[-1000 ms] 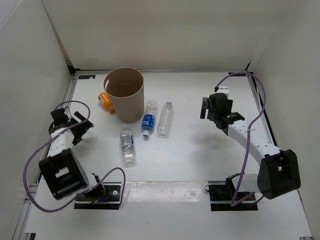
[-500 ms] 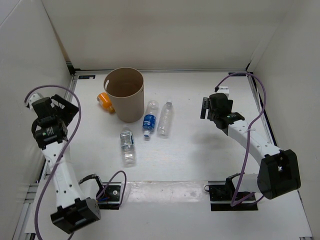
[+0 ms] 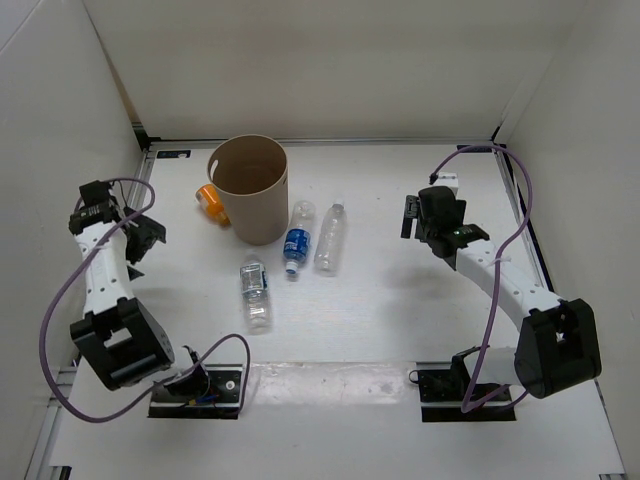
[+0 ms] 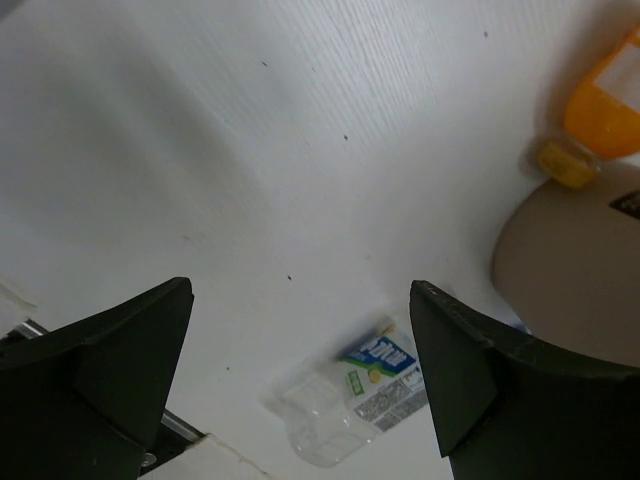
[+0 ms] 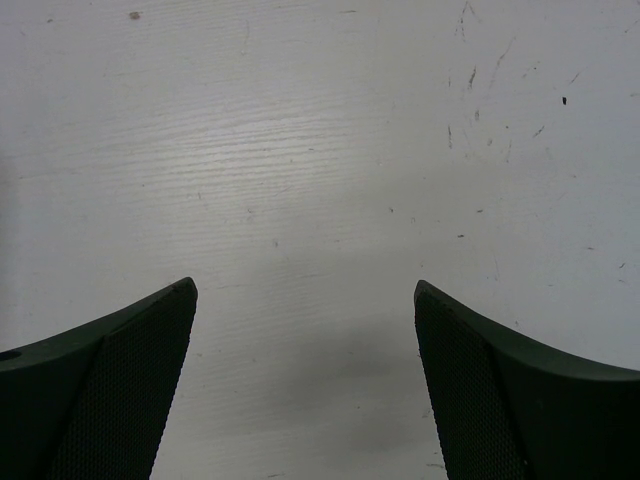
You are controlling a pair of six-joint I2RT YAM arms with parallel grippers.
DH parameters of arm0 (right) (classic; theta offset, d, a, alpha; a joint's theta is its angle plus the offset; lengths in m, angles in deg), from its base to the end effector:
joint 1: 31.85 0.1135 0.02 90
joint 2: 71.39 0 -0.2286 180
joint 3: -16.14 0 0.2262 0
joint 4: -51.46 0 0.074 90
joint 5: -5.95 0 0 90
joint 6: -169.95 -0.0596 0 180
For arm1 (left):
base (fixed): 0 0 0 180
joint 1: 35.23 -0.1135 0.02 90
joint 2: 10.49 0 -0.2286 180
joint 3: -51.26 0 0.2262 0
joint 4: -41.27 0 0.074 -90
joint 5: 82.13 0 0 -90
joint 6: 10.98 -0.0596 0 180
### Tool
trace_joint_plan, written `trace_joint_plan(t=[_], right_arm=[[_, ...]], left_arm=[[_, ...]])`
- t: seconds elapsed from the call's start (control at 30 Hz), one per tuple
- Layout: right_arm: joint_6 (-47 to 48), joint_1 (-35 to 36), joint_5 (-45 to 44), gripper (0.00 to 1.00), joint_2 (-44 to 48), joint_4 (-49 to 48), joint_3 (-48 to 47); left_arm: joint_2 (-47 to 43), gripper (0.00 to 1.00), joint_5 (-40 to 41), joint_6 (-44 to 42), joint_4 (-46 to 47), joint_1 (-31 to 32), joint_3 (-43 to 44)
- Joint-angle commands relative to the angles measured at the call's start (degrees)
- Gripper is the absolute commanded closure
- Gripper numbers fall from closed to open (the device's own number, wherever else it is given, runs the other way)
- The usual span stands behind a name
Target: Put the plastic bottles in the bin
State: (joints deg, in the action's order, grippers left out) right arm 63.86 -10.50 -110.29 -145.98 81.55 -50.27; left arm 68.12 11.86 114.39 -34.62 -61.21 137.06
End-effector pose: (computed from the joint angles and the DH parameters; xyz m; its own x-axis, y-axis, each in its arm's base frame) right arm 0.2734 0.0786 0.2228 -0.5552 0.0499 -0.8302 0.1568 0.9866 -0.0455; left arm 0.2209 0.1123 0.2416 -0.4168 -0.8455 -0.3337 -0.8597 0.4860 -0.1574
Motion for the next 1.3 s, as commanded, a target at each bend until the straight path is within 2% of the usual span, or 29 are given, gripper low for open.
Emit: trace_joint_plan(t=[0.0,0.03,0.07,0.1,0.17,0.23,0.33,0.4,0.6,0.67,0.77,0.9,1.27], right_arm=[[-0.34,0.27,-0.92,0.1,-0.21,0.33,-2.94],[-0.25,0.19,-1.09,0.1,-0.21,0.42,-3.03],[-0.25,0.19,-1.09,0.1,-0.12,0.51,-3.03],[-0.42,0.1,-1.27,0.1,-0.21,0.33,-2.85],[-0.34,0.1,-1.18,0.1,-0.21,0.51,-3.03],[-0.34,0.02,-1.18,0.1,-0.47,0.42,-3.2],[-0.25,0.36,-1.27,0.1,-0.82,0.77,-3.47],[-0.25,0.1,-1.36,0.1,-0.91,0.77,-3.56],[0.01,0.1,-0.57,0.1,-1.61,1.03,-4.17],[0.1,0.19,-0.65,0.1,-2.31,1.38,-4.87],[0.36,0.28,-0.48,0.1,-2.93,1.73,-5.4],[0.28,0.01,0.22,0.1,-2.85,1.56,-5.31],[0.54,-0.16,0.75,0.1,-2.85,1.21,-5.22]], left_arm=[[-7.76,0.0,-10.91,-2.59,4.23,-1.97,-1.85],[-10.2,0.0,-11.8,-3.03,6.7,-2.23,-3.6],[-12.14,0.06,-12.51,-3.64,9.42,-2.58,-5.27],[-12.77,0.06,-14.25,-3.65,10.32,-2.59,-5.89],[-13.66,0.05,-14.36,-1.56,12.08,-2.41,-6.86],[-12.7,0.0,-14.44,0.04,12.69,-2.41,-6.17],[-7.09,0.0,-14.97,4.34,13.06,-1.8,-1.36],[-2.25,0.0,-14.19,5.05,9.9,-1.01,5.49],[15.23,0.0,-9.18,4.18,5.49,2.68,18.07],[18.23,0.0,-8.99,4.35,5.14,3.64,18.44],[22.09,0.0,-10.76,3.48,9.69,6.71,19.41],[27.73,0.0,-7.68,1.28,8.31,10.85,24.24],[36.86,0.0,-7.59,-1.18,11.3,13.93,29.25]])
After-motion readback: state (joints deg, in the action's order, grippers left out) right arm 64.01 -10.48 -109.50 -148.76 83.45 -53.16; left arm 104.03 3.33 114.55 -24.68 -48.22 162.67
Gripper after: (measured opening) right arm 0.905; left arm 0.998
